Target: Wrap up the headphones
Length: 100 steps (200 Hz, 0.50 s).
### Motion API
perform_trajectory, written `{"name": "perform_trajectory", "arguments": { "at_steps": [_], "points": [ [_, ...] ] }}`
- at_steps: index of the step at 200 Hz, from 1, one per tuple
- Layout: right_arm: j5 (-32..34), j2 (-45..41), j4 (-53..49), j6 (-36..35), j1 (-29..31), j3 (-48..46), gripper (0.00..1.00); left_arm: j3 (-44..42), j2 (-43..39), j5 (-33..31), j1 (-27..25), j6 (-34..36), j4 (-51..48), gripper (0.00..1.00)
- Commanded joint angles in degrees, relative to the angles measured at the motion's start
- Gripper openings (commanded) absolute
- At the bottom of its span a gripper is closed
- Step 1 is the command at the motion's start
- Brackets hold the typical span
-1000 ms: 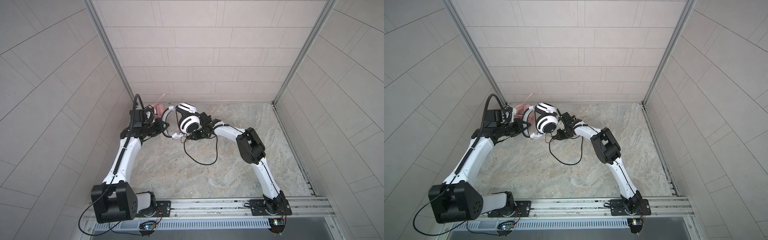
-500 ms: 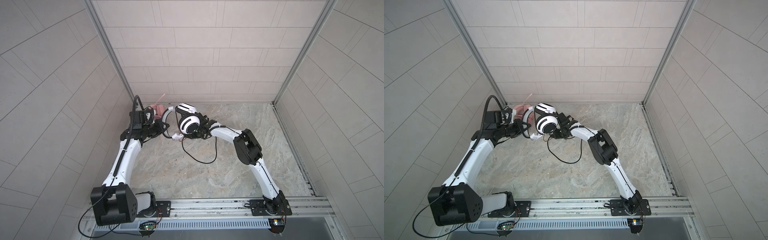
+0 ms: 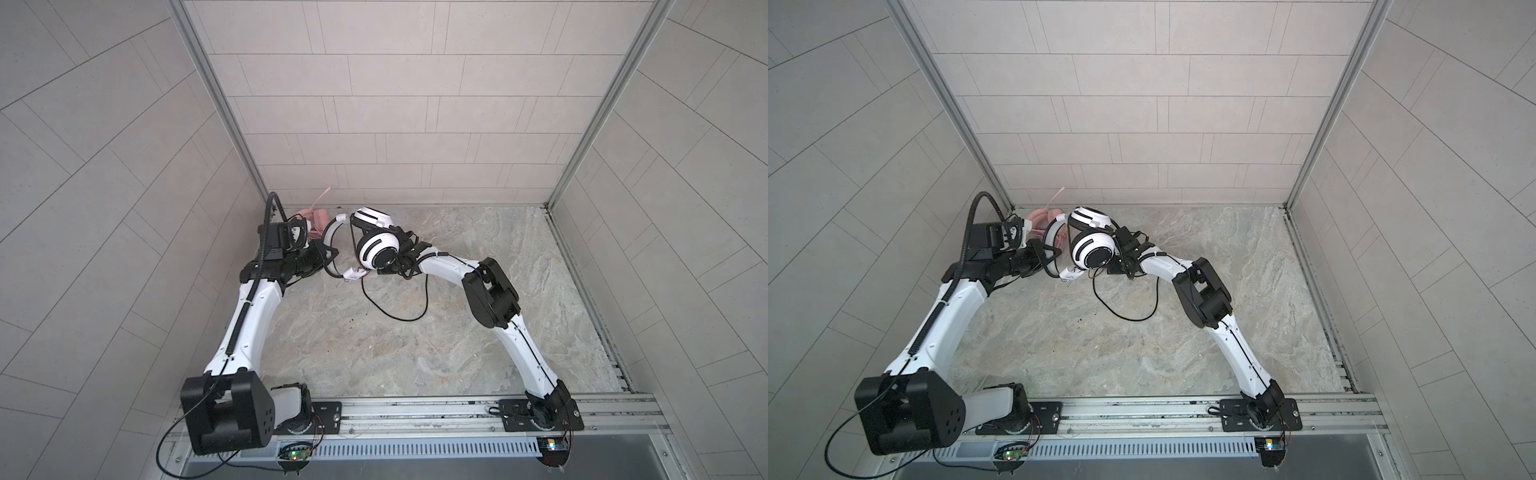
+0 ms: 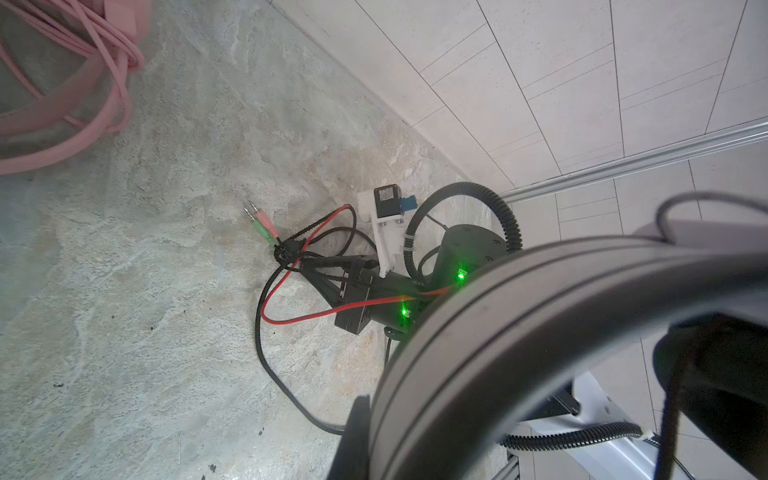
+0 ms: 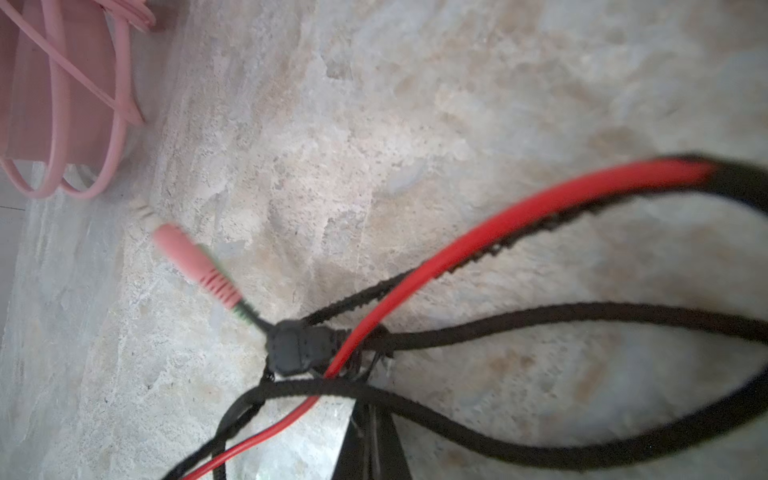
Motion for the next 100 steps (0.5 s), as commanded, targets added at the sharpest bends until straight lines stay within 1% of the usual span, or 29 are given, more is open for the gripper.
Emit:
{"name": "perform_trajectory", "arguments": {
  "at_steps": [1,28,53,74,85,100],
  "points": [
    [2.58,0.52,-2.42,0.30,-0.19,-2.86,0.00,-0.04,-2.31,3.08,0.61,-0.37,2.78,0.00],
    [2.32,-3.80,-0.80,-0.62,-0.90,-6.25,0.00,0.14,-2.51,3.27,1.08,-0.21,2.29,0.00],
    [2.16,-9.67,0.16,-2.31,-2.06,-10.80,0.00,0.11,-2.47,3.88,2.00,-0.20,2.24,0.00],
    [-0.65,-13.39,2.54,-3.26,-3.42,-14.67,0.00,0.05,-2.46,3.95,2.67,-0.02,2.32,0.00],
    [-2.20,-13.82,4.03,-4.41,-3.81,-15.14,0.00,0.02,-2.28,3.89,3.01,-0.11,2.49,0.00],
    [-3.72,-12.47,4.21,-7.26,-4.32,-12.87,0.12,-0.10,-2.01,2.41,3.41,-0.52,2.43,0.00]
  ]
}}
